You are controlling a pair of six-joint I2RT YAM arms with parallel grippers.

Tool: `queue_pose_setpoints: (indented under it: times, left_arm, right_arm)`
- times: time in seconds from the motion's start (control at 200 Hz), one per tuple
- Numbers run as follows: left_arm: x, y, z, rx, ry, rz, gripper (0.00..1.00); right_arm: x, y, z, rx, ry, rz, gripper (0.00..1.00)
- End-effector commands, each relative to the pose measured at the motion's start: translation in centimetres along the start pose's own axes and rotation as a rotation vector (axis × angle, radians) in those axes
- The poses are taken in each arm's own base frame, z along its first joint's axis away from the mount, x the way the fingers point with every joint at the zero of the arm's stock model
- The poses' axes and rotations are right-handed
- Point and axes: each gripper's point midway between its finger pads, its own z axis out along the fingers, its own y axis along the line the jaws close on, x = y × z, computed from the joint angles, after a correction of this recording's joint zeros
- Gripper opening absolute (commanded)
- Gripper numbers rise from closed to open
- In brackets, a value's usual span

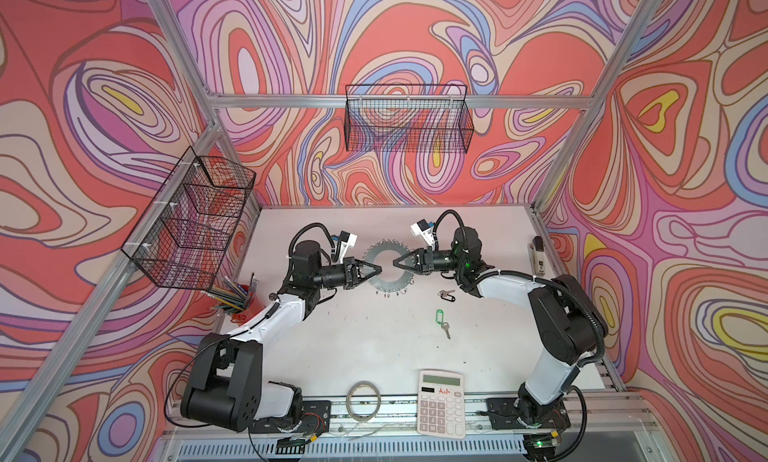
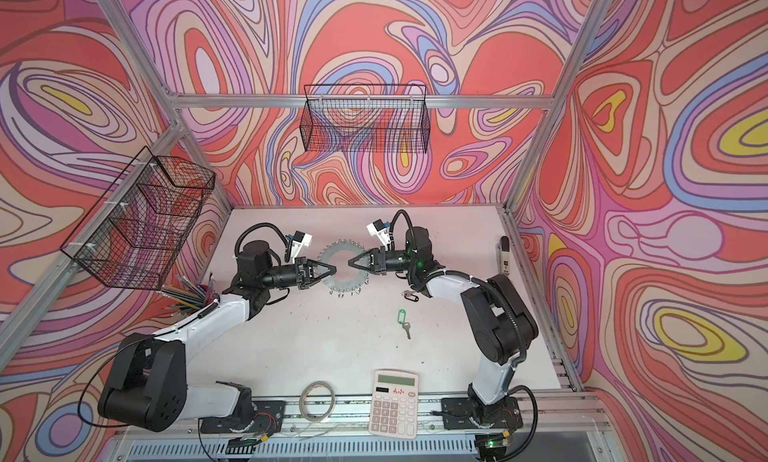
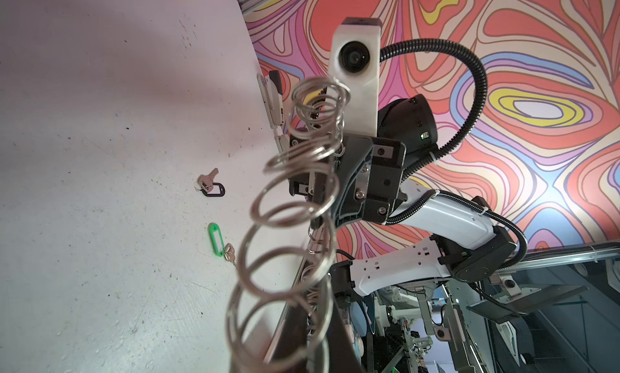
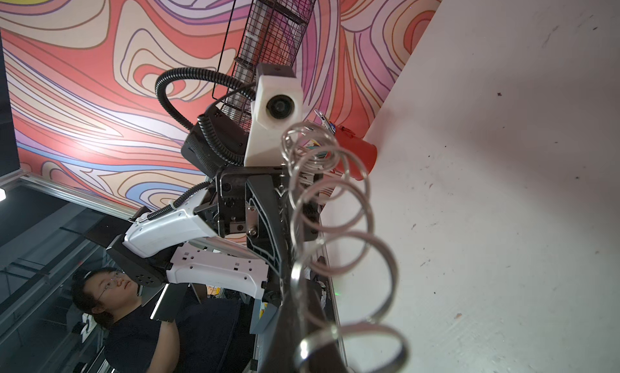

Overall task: Put the keys on the keyring
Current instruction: 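Lift the disc with the left gripper while the right gripper moves to the keys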

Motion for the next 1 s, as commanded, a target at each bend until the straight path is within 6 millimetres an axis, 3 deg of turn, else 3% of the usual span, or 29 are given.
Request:
queue_pose_setpoints:
  times: [0.0,0.05,0.12,0.165,0.275,0.426,0.561,0.661,0.846,0.997]
  left_arm:
    - [-0.6,-2.5,-0.5,0.041,-0.025,0.031,0.00]
    - [-0.6,-2.7,-0.5,0.046,-0.025,0.032,0.00]
    - [-0.6,-3.1,-0.6,0.053,-0.023,0.037,0.00]
    - [-0.7,-3.4,-0.7,0.057,-0.029,0.044,0.00]
    - [-0.9,-3.6,-0.8,0.030,-0.045,0.048,0.00]
    - [-1.9,-3.5,-1.0,-0.018,-0.085,0.046,0.00]
    - [-3.1,-3.6,-1.2,-0.057,-0.138,0.043,0.00]
    - [-3.5,-3.2,-1.3,-0.099,-0.157,0.036,0.00]
    - [-3.7,-2.8,-1.7,-0.164,-0.175,0.039,0.00]
    - [-3.7,-2.7,-1.6,-0.157,-0.178,0.031,0.00]
  right_arm:
    - [0.2,-0.5,0.4,0.010,0.026,-0.036,0.01]
    - [0.0,-0.7,0.3,0.038,0.028,-0.047,0.20]
    - [-0.3,-1.2,0.3,0.093,0.037,-0.081,0.39]
    - [-1.1,-0.2,-0.2,0.134,0.032,-0.139,0.50]
    - [-3.0,0.3,-2.1,0.245,-0.001,-0.210,0.61]
    - [-5.1,1.0,-7.0,0.371,-0.106,-0.245,0.66]
    - [-4.9,-0.2,-10.4,0.568,-0.158,-0.247,0.65]
    - [-3.8,-2.3,-12.9,0.765,-0.168,-0.224,0.60]
    - [0.3,-6.3,-18.7,1.122,-0.178,-0.146,0.50]
    - [4.1,-8.6,-19.2,1.211,-0.143,-0.107,0.45]
